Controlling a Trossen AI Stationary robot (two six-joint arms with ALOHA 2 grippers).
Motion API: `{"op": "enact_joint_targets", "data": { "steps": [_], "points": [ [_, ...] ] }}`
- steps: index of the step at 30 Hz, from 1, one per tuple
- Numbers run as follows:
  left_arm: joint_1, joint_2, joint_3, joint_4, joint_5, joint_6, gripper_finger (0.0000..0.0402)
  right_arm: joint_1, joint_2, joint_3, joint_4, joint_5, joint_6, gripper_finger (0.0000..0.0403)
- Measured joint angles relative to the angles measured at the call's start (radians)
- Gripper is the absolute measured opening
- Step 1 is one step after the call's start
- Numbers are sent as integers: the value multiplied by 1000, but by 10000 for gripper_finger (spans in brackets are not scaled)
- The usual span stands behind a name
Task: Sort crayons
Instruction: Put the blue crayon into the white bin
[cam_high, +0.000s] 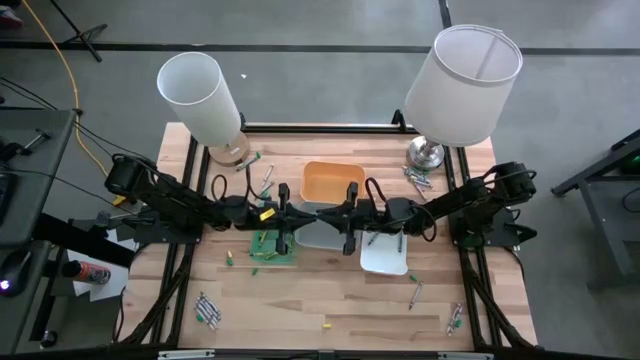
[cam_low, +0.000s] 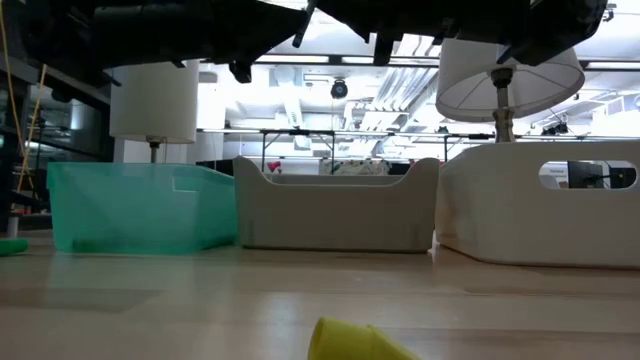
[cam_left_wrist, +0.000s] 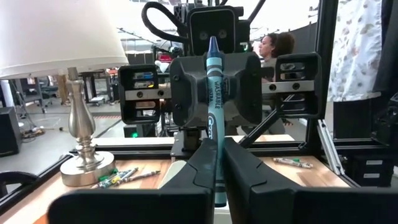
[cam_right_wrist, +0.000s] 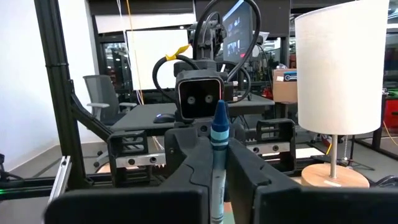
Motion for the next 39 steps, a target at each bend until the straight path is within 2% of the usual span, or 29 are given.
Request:
{"op": "enact_joint_targets", "data": {
  "steps": [6,11,16,20,24,27,31,34,39],
  "points": [
    [0,-9,0,-50,-23,14,57,0,0,0,-5,0,-38,6],
    [0,-71,0,-207,-80,36,107,0,-31,0,-93,16,-44,6],
    [1,-241,-1,-448,-151,76,142,29,-154,-1,-347,74,-44,4],
    [1,-431,-1,-683,-188,60,153,107,-311,-1,-647,225,-1,3],
    [1,-590,-1,-847,-189,28,154,218,-426,-1,-982,418,215,2],
    [1,-664,-1,-916,-189,-1,154,288,-454,-1,-1214,469,507,2],
    [1,-699,-1,-958,-189,-22,154,355,-400,-1,-1434,516,869,1],
    [1,-700,-1,-960,-189,-22,154,380,-337,-2,-1503,544,1048,1],
    [1,-692,-2,-962,-189,-20,154,380,-268,-2,-1508,532,1171,15]
  ]
}}
